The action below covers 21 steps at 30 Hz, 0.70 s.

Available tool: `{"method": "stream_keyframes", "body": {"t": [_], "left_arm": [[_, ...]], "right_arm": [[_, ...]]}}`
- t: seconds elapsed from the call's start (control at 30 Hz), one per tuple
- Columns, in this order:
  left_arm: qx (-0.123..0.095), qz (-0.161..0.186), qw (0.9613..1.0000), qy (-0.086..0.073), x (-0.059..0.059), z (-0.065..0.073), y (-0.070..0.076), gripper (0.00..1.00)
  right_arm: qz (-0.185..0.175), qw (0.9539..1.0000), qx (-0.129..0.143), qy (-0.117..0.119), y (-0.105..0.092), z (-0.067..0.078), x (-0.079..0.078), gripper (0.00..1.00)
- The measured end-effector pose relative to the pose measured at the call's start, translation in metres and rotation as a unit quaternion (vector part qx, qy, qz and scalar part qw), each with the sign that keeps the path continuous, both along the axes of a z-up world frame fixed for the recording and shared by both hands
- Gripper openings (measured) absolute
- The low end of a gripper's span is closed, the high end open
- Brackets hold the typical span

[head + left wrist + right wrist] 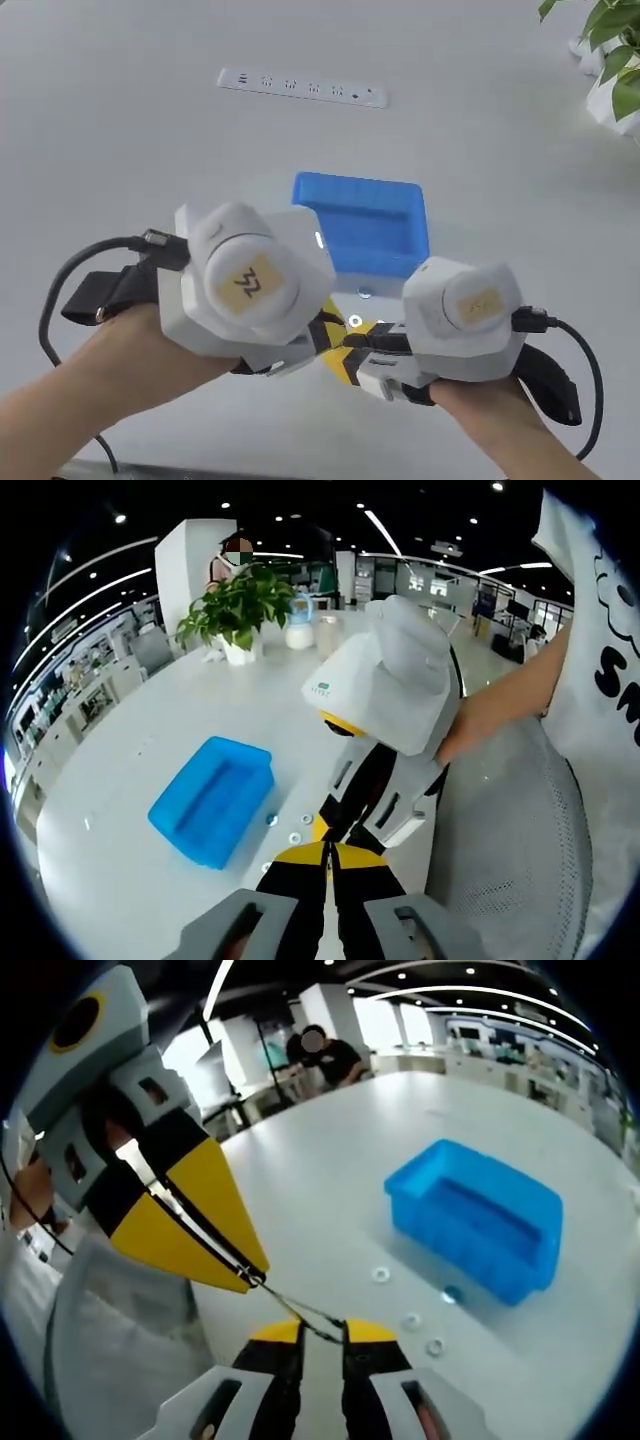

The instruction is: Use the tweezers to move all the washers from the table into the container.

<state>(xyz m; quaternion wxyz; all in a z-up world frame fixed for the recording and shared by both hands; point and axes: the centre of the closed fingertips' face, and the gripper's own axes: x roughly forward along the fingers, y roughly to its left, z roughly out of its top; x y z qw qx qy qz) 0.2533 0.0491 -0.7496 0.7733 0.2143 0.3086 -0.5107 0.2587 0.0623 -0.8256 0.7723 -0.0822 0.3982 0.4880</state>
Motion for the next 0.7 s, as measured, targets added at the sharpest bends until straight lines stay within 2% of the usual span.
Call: {"method": "stream_keyframes", "body": {"t": [0.07,0.17,0.23,0.37,0.43,0.53,0.63,0.7], "left_arm": [[0.001,0.000,1.0000,-0.001,-0.0001,0.0000,0.0001,0.00],[0.006,-0.002,1.0000,-0.004,-0.0010,0.0000,-0.0003,0.00],[0.008,-0.003,0.9999,-0.006,-0.0013,-0.0001,-0.0005,0.00],[0.007,-0.002,1.0000,-0.004,-0.0035,-0.0002,-0.0007,0.00],[0.010,0.000,0.9999,-0.007,-0.0039,-0.0004,0.0006,0.00],[0.009,0.010,0.9998,-0.012,-0.0022,-0.0004,0.0022,0.00],[0.012,0.016,0.9998,-0.011,-0.0002,-0.0003,0.0027,0.00],[0.014,0.018,0.9997,-0.012,0.0008,-0.0002,0.0015,0.00]], "right_arm": [[0.004,1.0000,-0.005,-0.003,0.0008,0.0014,-0.0004,0.10],[0.035,0.9982,-0.030,-0.039,0.0027,0.0056,-0.0004,0.10],[0.042,0.9970,-0.038,-0.053,0.0058,0.0054,-0.0008,0.10],[0.074,0.9940,-0.045,-0.067,0.0073,0.0042,-0.0021,0.10],[0.059,0.9962,-0.038,-0.052,0.0081,0.0026,-0.0029,0.09],[0.055,0.9966,-0.030,-0.053,0.0085,0.0033,-0.0021,0.08],[0.064,0.9942,-0.042,-0.075,0.0099,0.0037,-0.0024,0.06],[0.066,0.9934,-0.048,-0.081,0.0094,0.0044,-0.0013,0.06]]}}
